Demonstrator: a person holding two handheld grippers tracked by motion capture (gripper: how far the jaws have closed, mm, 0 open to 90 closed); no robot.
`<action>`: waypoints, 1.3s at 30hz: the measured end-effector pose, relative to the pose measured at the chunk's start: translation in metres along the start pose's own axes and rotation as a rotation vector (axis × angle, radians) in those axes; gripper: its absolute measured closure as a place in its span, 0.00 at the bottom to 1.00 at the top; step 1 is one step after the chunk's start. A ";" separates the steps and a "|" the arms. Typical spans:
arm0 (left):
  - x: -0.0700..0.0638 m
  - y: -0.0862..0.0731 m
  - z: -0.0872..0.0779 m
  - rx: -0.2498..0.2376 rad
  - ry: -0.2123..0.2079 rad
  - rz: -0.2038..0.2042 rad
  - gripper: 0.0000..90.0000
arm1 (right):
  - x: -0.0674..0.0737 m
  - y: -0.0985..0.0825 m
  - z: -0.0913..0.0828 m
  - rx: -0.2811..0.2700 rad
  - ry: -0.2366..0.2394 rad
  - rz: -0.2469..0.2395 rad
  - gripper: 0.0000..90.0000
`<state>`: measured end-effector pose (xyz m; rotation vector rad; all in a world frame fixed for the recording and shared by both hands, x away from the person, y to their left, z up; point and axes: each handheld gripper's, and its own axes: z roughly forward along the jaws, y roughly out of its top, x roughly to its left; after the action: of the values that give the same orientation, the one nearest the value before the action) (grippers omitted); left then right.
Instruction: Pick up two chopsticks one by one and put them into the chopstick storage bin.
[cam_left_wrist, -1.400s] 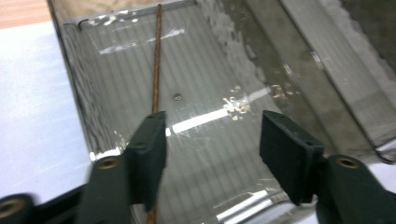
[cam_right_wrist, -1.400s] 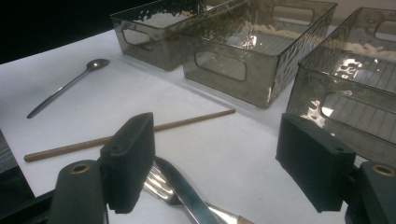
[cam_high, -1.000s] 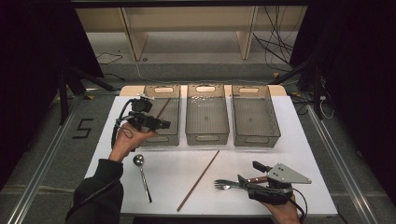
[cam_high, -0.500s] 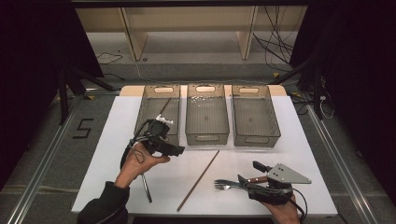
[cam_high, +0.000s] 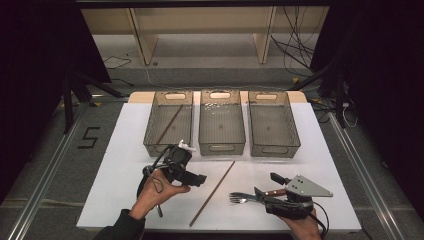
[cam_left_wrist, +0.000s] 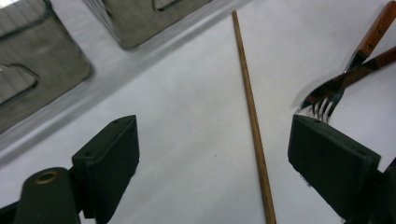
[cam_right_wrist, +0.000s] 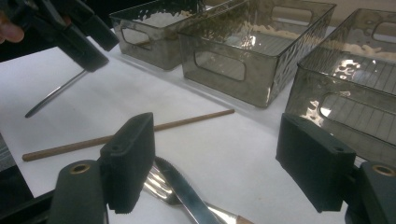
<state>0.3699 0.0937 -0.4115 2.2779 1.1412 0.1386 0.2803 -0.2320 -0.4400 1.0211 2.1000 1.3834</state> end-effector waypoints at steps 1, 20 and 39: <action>-0.001 -0.001 0.001 0.007 -0.003 -0.001 0.18 | 0.000 0.000 0.000 0.001 0.000 0.000 0.32; -0.022 -0.019 0.029 0.126 -0.030 0.079 0.31 | 0.000 0.001 -0.001 -0.003 0.000 -0.010 0.32; -0.038 -0.025 0.041 0.172 -0.079 0.149 0.59 | 0.000 0.001 -0.001 -0.001 0.002 -0.012 0.32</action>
<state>0.3426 0.0574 -0.4527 2.4970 0.9759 0.0072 0.2800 -0.2318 -0.4391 1.0053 2.1036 1.3794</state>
